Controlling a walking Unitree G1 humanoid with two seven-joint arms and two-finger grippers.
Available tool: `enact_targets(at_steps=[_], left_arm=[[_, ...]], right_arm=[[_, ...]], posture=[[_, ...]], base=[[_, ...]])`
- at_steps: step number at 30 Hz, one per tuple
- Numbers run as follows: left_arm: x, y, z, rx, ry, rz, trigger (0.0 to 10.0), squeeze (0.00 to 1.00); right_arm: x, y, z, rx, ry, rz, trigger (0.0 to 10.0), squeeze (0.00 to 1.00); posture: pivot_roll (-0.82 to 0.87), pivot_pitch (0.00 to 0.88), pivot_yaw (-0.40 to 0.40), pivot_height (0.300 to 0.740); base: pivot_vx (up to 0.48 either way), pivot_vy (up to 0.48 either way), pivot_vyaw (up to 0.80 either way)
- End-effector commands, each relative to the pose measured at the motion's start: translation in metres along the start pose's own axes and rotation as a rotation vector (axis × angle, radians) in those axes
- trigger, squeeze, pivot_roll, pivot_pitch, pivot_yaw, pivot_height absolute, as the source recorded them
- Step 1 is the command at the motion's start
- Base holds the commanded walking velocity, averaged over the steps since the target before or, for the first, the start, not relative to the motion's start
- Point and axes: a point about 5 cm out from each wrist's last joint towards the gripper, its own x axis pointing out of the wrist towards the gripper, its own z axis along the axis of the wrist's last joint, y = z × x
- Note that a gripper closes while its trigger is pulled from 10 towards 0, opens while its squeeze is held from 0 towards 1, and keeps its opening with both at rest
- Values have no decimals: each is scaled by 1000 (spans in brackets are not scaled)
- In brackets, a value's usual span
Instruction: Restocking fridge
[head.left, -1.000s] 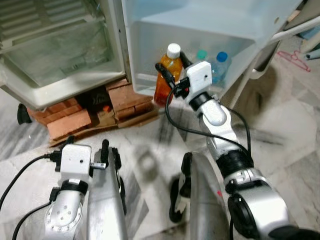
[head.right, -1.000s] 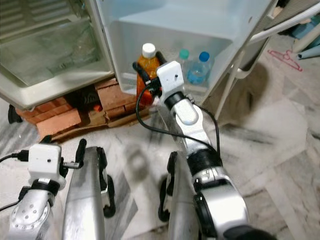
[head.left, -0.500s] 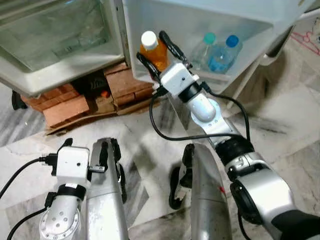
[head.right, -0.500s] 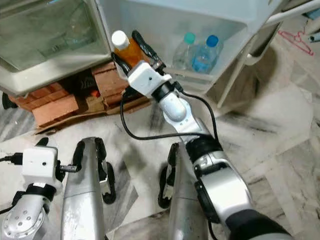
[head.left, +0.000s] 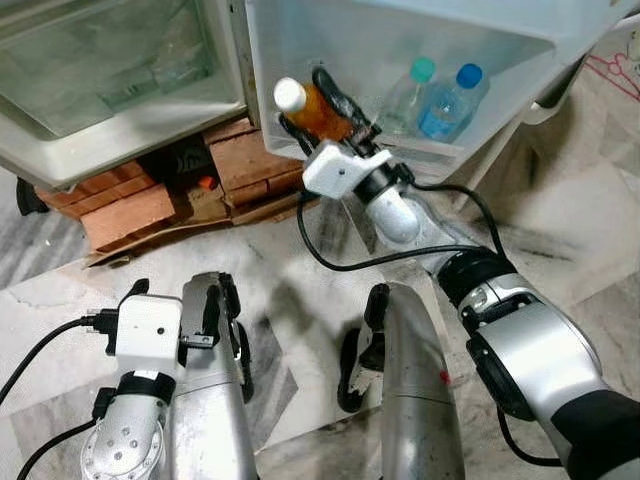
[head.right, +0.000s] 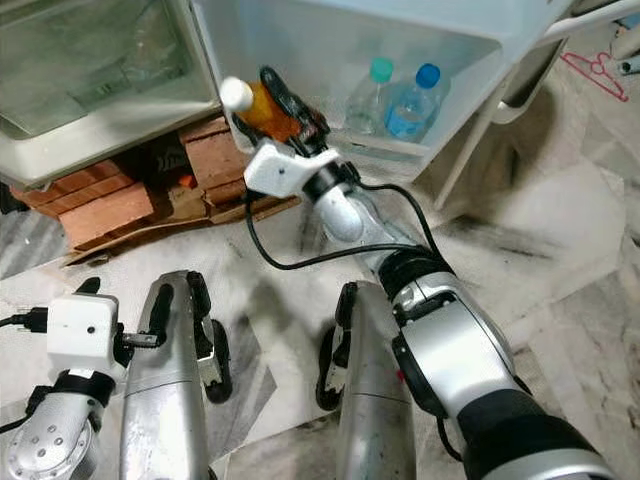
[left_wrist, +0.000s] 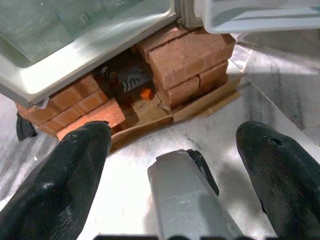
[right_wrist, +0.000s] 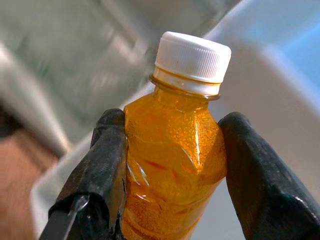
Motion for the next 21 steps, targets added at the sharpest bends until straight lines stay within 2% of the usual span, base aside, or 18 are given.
enact_targets(at_steps=[1, 9, 14, 16, 17, 18, 19, 21], left_arm=[[-6, -1, -3, 3, 31, -5, 10000, 0], [-11, -1, -2, 8, 41, -7, 10000, 0], [-8, 0, 0, 10, 37, -6, 10000, 0], [-5, -1, 2, 4, 21, -5, 10000, 0], [-1, -2, 4, 5, 8, -5, 10000, 0], [-1, -2, 4, 5, 8, -5, 10000, 0], [3, 0, 3, 5, 6, 6, 10000, 0], [5, 2, 3, 6, 0, 9, 10000, 0]], right_arm=[[-2, 6, -1, -33, 8, 17, 10000, 0], [-6, 17, -8, -69, 69, 39, 10000, 0], [0, 8, -4, -44, 45, -16, 10000, 0], [1, 1, -4, 3, 41, -51, 10000, 0], [0, -6, -5, 87, 44, -83, 10000, 0], [0, -6, -5, 87, 44, -83, 10000, 0], [-3, -10, -8, 159, 56, -103, 10000, 0], [-7, -12, -11, 246, 68, -120, 10000, 0]], posture=[[271, 501, -78, 566], [293, 517, -73, 566], [283, 512, -71, 566], [280, 505, -70, 566], [275, 487, -73, 566], [275, 487, -73, 566], [267, 473, -75, 566], [257, 463, -76, 566]], base=[[0, 0, 0], [0, 0, 0], [0, 0, 0], [0, 0, 0], [0, 0, 0], [0, 0, 0], [0, 0, 0], [0, 0, 0]])
